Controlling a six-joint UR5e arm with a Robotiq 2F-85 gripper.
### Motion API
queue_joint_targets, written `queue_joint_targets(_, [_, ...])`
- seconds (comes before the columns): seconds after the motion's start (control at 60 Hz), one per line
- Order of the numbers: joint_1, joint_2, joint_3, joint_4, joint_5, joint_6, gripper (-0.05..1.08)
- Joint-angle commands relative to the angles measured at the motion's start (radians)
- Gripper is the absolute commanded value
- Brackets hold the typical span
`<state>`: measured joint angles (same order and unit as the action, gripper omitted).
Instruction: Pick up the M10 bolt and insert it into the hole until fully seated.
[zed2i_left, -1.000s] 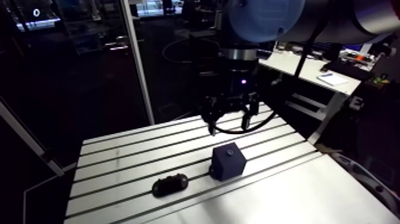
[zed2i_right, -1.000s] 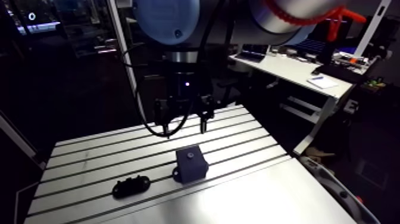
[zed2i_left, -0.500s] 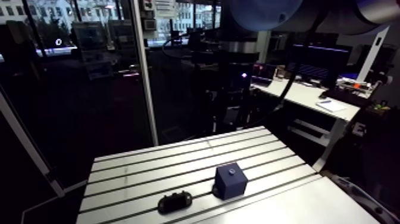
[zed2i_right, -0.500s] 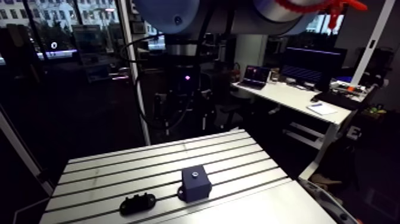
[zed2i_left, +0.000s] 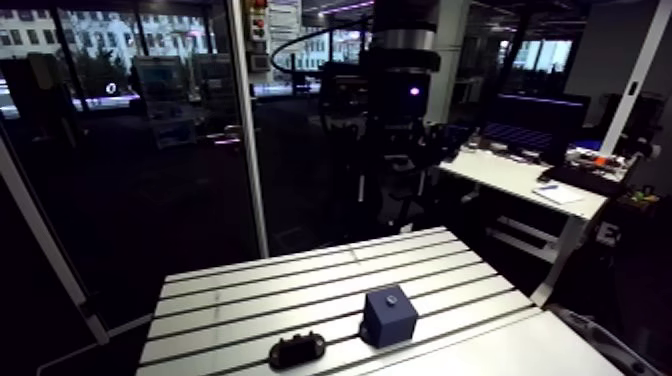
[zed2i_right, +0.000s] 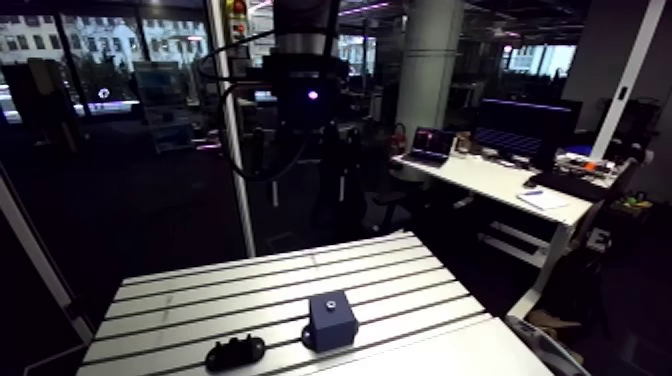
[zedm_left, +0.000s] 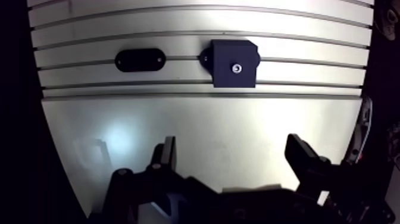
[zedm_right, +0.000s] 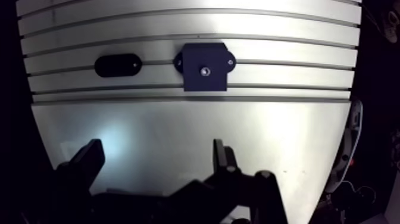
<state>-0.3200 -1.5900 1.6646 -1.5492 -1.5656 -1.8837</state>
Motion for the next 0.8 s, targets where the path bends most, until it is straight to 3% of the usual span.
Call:
queue_joint_targets(0.017, [0.004,0.003,-0.07,0.066,0.003,0.004,0.01])
queue_joint_targets(0.283, [0.043,0.017,-0.118,0.067,0.003,0.005,0.0])
queue_joint_targets(0.8, [0.067,0.047,-0.159,0.062,0.002,0.01,0.0])
